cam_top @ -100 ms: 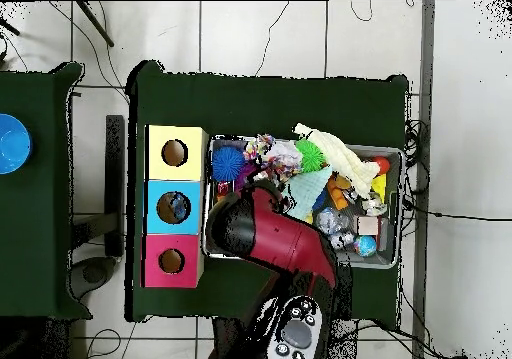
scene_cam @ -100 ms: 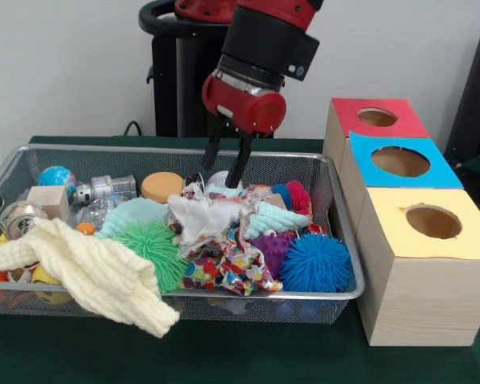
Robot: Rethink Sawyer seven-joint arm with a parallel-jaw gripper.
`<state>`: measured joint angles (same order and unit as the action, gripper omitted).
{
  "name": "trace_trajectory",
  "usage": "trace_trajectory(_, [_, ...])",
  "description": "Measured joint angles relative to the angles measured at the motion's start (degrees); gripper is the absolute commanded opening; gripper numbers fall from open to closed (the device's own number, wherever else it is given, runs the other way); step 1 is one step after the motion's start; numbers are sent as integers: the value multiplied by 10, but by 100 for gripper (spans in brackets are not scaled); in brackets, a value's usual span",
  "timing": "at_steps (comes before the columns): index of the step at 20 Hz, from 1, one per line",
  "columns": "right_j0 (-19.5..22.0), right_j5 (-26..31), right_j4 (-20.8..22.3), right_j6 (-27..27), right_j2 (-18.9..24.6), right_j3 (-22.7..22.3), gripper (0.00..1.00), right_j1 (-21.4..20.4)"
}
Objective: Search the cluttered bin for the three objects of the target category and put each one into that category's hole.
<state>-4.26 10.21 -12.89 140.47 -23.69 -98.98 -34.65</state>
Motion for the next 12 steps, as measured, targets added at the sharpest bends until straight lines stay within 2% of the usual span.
trace_trajectory(3, [1, 25, 0, 0, -2, -2, 100, -20])
trace_trajectory(12, [16, 27, 0, 0, -2, -7, 100, -38])
